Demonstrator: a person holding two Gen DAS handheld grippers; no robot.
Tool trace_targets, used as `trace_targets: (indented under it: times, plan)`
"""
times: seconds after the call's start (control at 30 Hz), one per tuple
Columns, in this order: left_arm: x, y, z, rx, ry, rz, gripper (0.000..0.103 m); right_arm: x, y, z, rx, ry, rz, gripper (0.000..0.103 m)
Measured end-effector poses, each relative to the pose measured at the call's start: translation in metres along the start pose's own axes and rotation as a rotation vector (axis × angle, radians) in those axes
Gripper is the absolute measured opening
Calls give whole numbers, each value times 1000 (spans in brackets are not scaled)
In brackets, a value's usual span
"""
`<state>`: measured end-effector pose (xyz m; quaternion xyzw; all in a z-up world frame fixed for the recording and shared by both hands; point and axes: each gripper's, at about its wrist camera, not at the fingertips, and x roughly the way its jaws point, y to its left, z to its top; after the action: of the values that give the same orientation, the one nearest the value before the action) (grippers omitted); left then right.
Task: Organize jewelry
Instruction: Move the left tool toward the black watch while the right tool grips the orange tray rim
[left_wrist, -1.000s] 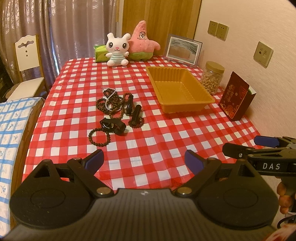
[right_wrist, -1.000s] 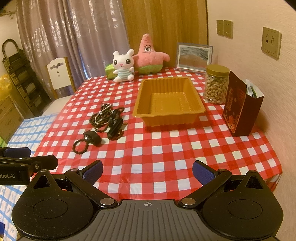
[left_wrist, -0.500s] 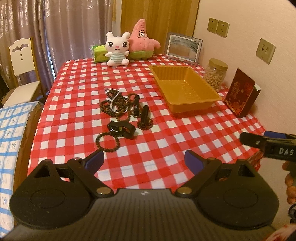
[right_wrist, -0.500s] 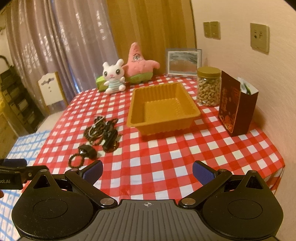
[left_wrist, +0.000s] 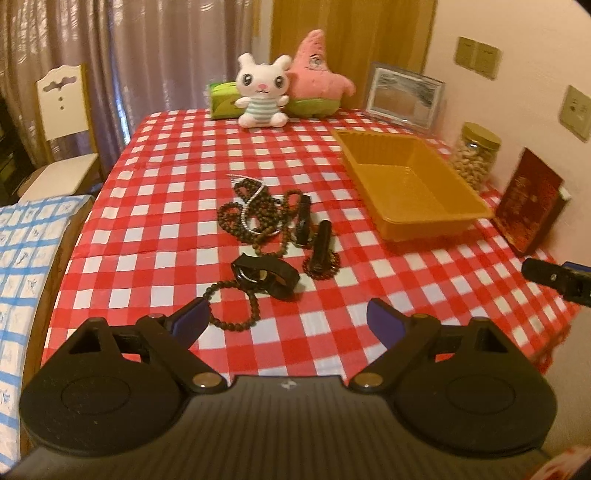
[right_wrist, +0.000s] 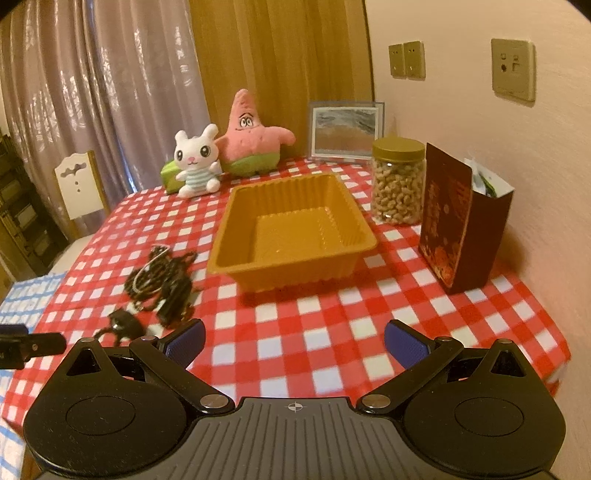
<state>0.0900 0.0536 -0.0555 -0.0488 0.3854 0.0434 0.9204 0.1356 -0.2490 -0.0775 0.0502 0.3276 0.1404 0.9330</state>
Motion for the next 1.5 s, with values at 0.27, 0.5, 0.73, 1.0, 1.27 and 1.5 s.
trace_targets:
  times: [0.27, 0.5, 0.73, 1.0, 1.27, 1.5]
  plan:
    - [53, 4, 12, -68, 4, 93, 87, 67, -35, 20, 1, -80, -19, 90]
    - [83, 8, 19, -119, 5, 133, 86, 118, -62, 30, 87, -140, -87, 77]
    - [100, 10, 22, -154, 15, 173, 86, 149, -77, 34, 176, -168, -96, 61]
    - [110, 10, 21, -169, 20, 205, 85, 183, -85, 38, 219, -164, -85, 49]
    - [112, 8, 16, -182, 23, 225, 85, 192, -85, 39, 195, -165, -52, 17]
    - [109, 4, 11, -188, 32, 229, 83, 187, -85, 45, 128, -147, -46, 9]
